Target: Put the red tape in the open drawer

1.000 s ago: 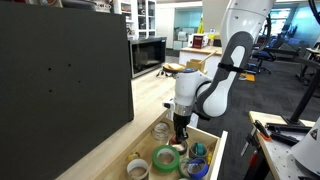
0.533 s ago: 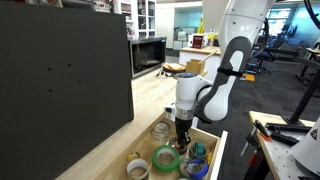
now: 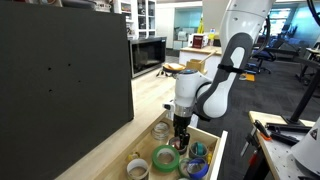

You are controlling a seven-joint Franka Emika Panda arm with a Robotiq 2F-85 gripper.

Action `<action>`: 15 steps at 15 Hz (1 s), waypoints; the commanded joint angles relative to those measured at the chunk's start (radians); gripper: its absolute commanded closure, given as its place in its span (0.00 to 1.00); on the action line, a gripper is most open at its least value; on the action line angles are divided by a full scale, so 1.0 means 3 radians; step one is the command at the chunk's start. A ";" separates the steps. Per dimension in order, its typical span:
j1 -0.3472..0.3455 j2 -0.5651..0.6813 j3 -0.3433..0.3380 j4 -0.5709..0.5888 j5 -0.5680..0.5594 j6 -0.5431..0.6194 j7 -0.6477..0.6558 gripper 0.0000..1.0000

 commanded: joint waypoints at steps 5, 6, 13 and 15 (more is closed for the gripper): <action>0.0068 -0.0626 0.0006 -0.0158 0.0087 -0.0737 0.0077 0.00; 0.0083 -0.0714 -0.0004 -0.0156 0.0110 -0.0837 0.0091 0.00; 0.0168 -0.1210 -0.0088 -0.0153 0.0293 -0.1202 0.0160 0.00; 0.0163 -0.1019 -0.0093 -0.0031 0.0292 -0.1099 0.0029 0.00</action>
